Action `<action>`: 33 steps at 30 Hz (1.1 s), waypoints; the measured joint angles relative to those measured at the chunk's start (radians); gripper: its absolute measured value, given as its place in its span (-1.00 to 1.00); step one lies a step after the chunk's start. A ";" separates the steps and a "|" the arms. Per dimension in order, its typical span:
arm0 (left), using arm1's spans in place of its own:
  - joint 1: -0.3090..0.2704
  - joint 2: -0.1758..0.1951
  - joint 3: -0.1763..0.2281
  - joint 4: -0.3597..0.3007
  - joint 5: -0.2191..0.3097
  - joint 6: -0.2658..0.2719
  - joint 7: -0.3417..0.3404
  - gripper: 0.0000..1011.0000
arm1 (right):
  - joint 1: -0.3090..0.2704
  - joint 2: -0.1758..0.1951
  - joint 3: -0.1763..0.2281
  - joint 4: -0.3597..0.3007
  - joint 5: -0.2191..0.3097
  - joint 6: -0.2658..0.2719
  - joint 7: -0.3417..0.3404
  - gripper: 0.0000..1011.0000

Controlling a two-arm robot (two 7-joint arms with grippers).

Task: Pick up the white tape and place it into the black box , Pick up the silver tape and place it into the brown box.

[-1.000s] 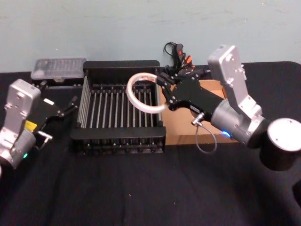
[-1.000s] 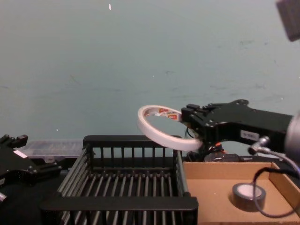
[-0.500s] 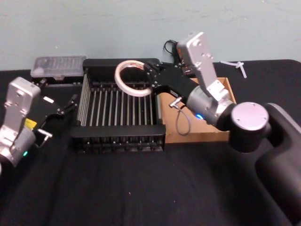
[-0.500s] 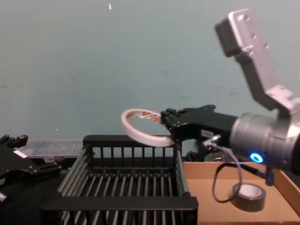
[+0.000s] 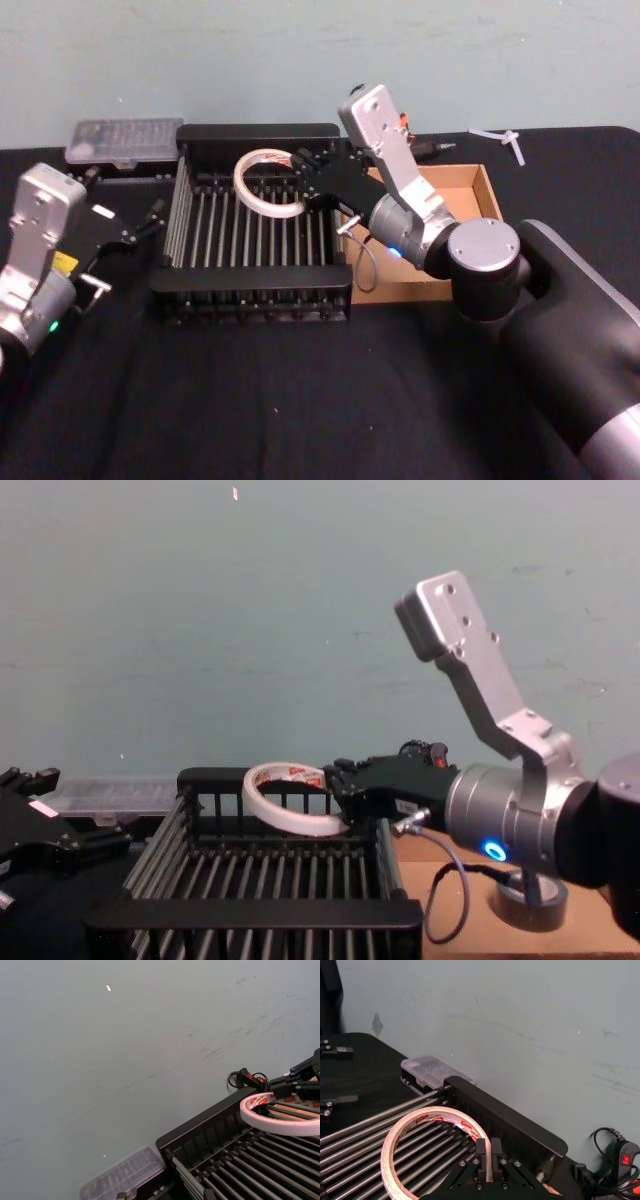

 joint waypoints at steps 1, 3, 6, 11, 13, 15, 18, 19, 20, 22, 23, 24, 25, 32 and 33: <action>0.000 0.000 0.000 0.000 0.000 0.000 0.000 0.98 | 0.001 -0.002 0.000 0.006 -0.003 0.000 0.000 -0.87; 0.000 0.000 0.000 0.000 0.000 0.000 0.000 0.98 | 0.003 -0.005 0.000 0.016 -0.008 0.000 0.000 -0.87; 0.000 0.000 0.000 0.000 0.000 0.000 0.000 0.98 | 0.007 -0.011 0.000 0.033 -0.021 0.000 0.001 -0.87; 0.000 0.000 0.000 0.000 0.000 0.000 0.000 0.98 | 0.010 -0.016 -0.002 0.046 -0.039 0.001 0.000 -0.87; 0.000 0.000 0.000 0.000 0.000 0.000 0.000 0.98 | 0.011 -0.017 -0.003 0.048 -0.044 0.001 -0.002 -0.87; 0.000 0.000 0.000 0.000 0.000 0.000 0.000 0.98 | 0.011 -0.017 -0.003 0.048 -0.044 0.001 -0.002 -0.87; 0.000 0.000 0.000 0.000 0.000 0.000 0.000 0.98 | 0.011 -0.017 -0.003 0.048 -0.043 0.001 -0.002 -0.87; 0.000 0.000 0.000 0.000 0.000 0.000 0.000 0.98 | 0.011 -0.017 -0.003 0.048 -0.043 0.001 -0.002 -0.87; 0.000 0.000 0.000 0.000 0.000 0.000 0.000 0.98 | 0.011 -0.017 -0.003 0.048 -0.043 0.001 -0.002 -0.87; 0.000 0.000 0.000 0.000 0.000 0.000 0.000 0.98 | 0.011 -0.016 -0.002 0.047 -0.042 0.002 -0.002 -0.87; 0.000 0.000 0.000 0.000 0.000 0.000 0.000 0.98 | 0.011 -0.016 -0.002 0.047 -0.042 0.002 -0.002 -0.87; 0.000 0.000 0.000 0.000 0.000 0.000 0.000 0.98 | 0.011 -0.016 -0.002 0.047 -0.042 0.002 -0.001 -0.80; 0.000 0.000 0.000 0.000 0.000 0.000 0.000 0.98 | 0.011 -0.016 -0.002 0.047 -0.041 0.002 -0.001 -0.79; 0.000 0.000 0.000 0.000 0.000 0.000 0.000 0.98 | 0.011 -0.016 -0.002 0.046 -0.039 0.002 -0.001 -0.38; 0.000 0.000 0.000 0.000 0.000 0.000 0.000 0.98 | 0.011 -0.016 -0.002 0.046 -0.039 0.003 -0.001 -0.31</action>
